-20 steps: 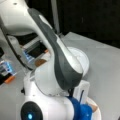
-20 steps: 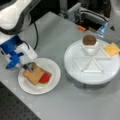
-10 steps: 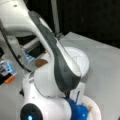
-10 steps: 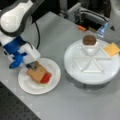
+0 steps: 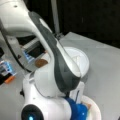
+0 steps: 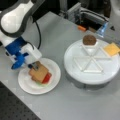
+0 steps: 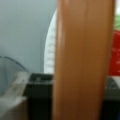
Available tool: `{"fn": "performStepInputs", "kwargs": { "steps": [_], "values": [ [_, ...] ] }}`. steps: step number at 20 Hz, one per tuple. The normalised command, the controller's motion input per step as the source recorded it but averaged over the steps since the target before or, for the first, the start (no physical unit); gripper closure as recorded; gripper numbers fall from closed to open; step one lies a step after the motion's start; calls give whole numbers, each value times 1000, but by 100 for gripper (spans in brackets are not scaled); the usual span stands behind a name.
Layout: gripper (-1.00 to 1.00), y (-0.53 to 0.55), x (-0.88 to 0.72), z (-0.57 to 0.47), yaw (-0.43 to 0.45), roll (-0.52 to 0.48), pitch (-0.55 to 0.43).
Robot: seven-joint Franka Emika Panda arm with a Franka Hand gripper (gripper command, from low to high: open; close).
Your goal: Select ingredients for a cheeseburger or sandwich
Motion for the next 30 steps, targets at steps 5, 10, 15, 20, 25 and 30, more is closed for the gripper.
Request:
{"fn": "performStepInputs", "kwargs": {
  "steps": [5,10,15,20,25,30],
  "values": [
    [100,78,-201,-31,4,82,-178],
    [100,71,-174,-91,12,85,-198],
    [100,87,-175,-74,2,2,-174],
    [100,115,-199,-76,-7,-28,-190],
    [100,121,-224,-71,-18,-23,-216],
    [-100,124,-217,-77,-40,-56,-226]
  ]
}}
